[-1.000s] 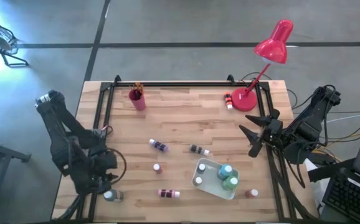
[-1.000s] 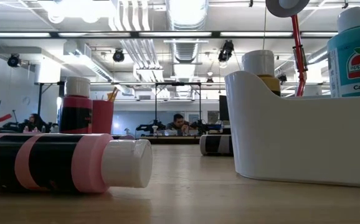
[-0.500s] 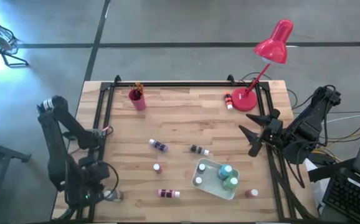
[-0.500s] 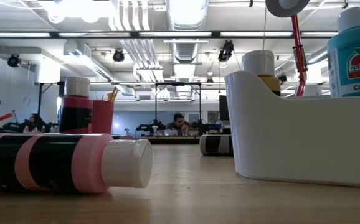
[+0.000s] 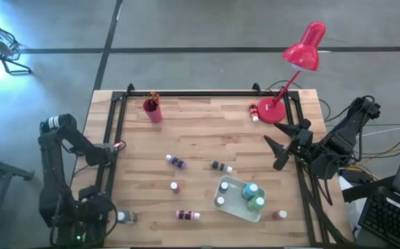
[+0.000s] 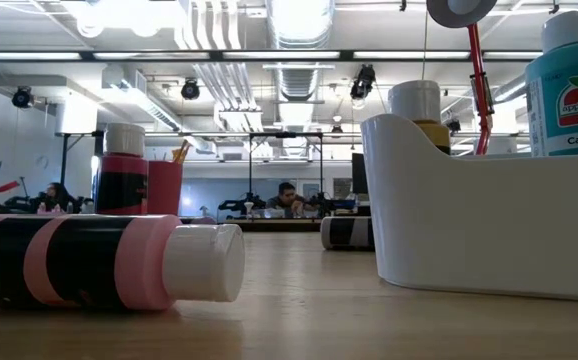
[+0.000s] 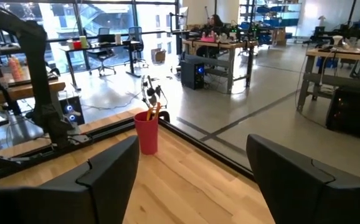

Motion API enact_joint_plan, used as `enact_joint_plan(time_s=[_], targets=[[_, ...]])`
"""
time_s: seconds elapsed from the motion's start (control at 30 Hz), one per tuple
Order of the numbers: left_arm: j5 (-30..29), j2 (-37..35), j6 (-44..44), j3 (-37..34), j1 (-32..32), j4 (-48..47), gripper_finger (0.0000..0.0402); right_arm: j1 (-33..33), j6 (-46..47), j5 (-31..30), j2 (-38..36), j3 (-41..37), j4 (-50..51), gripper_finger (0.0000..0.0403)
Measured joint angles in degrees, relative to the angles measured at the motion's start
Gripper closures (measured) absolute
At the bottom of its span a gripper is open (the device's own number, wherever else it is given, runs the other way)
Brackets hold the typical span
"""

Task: Pick & Place Paint Supplies
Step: Put the black paint bottle into the white bin

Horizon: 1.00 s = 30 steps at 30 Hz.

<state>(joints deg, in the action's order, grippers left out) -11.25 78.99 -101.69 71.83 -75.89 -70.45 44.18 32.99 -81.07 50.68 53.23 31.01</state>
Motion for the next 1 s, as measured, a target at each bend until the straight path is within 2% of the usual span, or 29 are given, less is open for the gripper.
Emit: enact_joint_plan(time_s=[0.33, 0.7, 1.0], targets=[[-1.05, 4.92, -0.57, -0.08, -2.48, 0.46, 0.0211, 0.00, 0.01, -0.01, -0.04, 0.00, -0.13, 0.0098], [-7.50, 11.06, 5.30, -0.93, -2.57, 1.72, 0.0211, 0.04, 0.02, -0.05, 0.00, 2.50, -0.31, 0.0082], [-10.63, 12.20, 5.64, -1.56, -2.30, 3.88, 0.0211, 0.00, 0.01, -0.05, 0.02, 2.69, -0.29, 0.0069]])
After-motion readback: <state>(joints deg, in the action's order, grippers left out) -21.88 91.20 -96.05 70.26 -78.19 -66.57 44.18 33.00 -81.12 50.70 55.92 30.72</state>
